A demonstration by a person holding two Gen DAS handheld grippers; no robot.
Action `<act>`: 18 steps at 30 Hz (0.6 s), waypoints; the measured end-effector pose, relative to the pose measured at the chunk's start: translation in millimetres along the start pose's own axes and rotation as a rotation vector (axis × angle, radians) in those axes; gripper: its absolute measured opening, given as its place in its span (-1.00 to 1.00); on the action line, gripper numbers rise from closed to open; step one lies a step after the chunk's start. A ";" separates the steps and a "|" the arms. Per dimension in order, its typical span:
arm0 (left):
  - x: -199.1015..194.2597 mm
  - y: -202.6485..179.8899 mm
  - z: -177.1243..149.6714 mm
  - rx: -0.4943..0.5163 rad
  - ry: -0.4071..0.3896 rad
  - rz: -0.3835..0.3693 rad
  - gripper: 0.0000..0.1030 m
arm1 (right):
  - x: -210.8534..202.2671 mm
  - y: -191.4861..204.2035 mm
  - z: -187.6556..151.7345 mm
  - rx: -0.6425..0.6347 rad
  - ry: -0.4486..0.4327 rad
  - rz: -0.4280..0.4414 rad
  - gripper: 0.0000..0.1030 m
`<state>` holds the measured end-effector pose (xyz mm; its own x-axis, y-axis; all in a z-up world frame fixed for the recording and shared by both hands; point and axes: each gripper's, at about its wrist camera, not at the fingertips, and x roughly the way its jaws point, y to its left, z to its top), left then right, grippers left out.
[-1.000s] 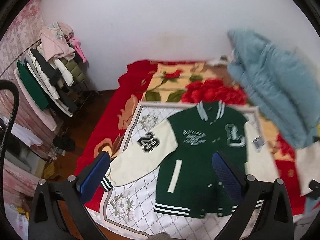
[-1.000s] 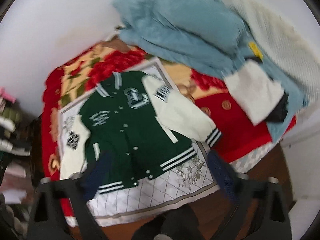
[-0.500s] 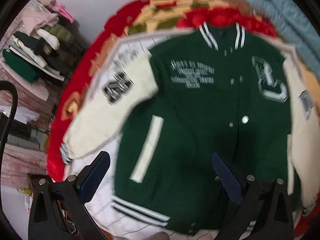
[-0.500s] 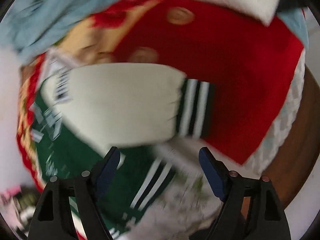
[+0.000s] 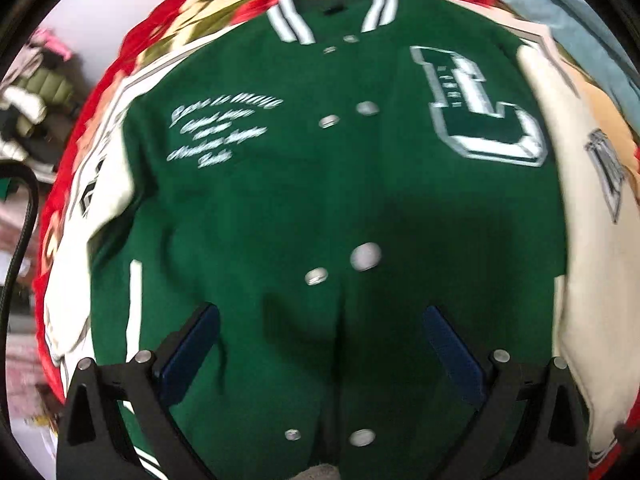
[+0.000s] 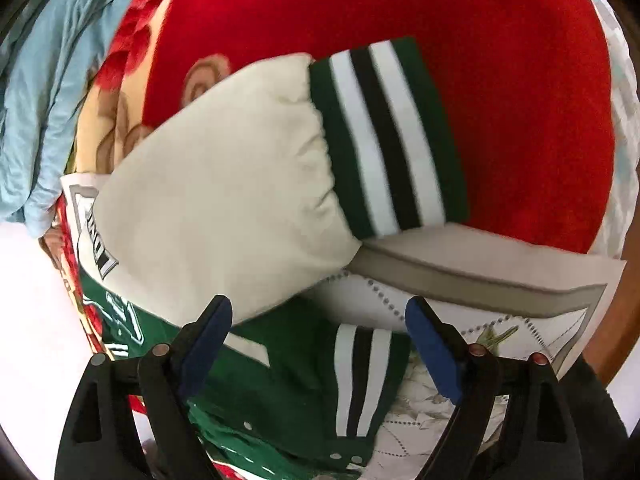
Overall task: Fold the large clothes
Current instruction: 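Grasp the striped cuff of the cream sleeve with the right gripper, then fold the held sleeve across the green jacket body with the right gripper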
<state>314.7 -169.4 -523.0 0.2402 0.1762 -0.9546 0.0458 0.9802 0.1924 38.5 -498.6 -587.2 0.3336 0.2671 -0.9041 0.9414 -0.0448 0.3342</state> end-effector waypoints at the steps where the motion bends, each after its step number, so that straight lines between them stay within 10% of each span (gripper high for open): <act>1: -1.0 -4.2 2.7 0.012 -0.007 0.002 1.00 | 3.0 3.4 3.7 0.011 -0.020 -0.009 0.74; 5: -6.4 -21.8 6.9 0.051 -0.036 0.012 1.00 | 17.5 13.7 35.8 0.061 -0.174 0.048 0.62; 10: -1.3 -34.7 13.9 0.072 -0.054 0.017 1.00 | 22.3 56.4 53.0 0.026 -0.329 0.124 -0.63; 18: -2.5 7.5 37.9 -0.030 -0.047 0.022 1.00 | -58.1 193.9 0.9 -0.385 -0.426 0.226 -0.74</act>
<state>351.2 -165.9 -510.6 0.2858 0.1938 -0.9385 0.0111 0.9786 0.2055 201.6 -523.7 -470.2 0.5874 -0.1198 -0.8004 0.7868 0.3163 0.5301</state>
